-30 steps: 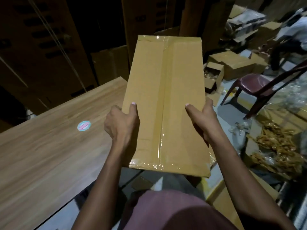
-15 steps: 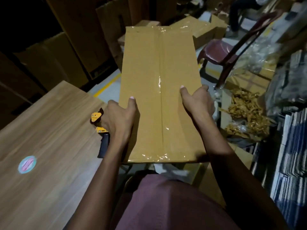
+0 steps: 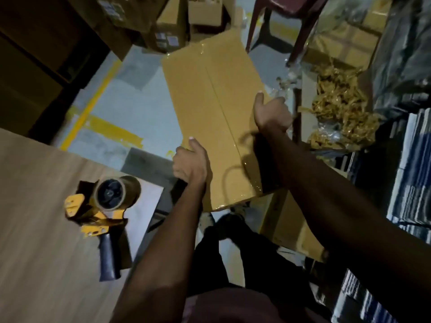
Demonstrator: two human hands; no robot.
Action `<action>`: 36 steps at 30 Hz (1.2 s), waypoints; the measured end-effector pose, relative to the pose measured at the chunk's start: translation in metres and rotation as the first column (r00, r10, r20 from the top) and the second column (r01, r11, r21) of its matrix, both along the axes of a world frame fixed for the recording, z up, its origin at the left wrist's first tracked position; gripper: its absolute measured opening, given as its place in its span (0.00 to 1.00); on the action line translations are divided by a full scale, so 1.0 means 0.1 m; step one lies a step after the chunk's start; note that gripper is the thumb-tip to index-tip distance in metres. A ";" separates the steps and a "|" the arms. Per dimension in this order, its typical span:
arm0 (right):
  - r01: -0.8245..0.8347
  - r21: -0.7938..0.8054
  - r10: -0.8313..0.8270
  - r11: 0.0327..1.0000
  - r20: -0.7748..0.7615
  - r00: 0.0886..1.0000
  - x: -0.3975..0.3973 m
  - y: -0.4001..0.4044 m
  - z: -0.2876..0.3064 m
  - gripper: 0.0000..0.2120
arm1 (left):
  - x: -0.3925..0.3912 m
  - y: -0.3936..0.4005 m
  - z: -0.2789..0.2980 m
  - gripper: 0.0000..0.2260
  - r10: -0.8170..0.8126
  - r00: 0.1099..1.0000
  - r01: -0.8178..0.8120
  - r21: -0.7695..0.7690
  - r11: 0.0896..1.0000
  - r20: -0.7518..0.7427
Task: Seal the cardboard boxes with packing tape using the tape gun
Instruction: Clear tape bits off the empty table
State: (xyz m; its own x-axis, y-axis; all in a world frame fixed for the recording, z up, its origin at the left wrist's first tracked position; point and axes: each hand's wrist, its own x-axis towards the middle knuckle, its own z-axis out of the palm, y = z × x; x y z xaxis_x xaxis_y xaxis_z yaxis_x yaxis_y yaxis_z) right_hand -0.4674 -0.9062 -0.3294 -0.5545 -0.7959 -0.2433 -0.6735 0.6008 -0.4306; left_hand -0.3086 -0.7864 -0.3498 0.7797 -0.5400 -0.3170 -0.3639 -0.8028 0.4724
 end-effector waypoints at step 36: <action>-0.709 0.253 0.731 0.659 0.012 0.683 -0.66 -1.15 -4.16 0.24 | -0.62 -1.22 -3.25 0.37 0.746 0.501 -0.631 0.405 0.661 -0.438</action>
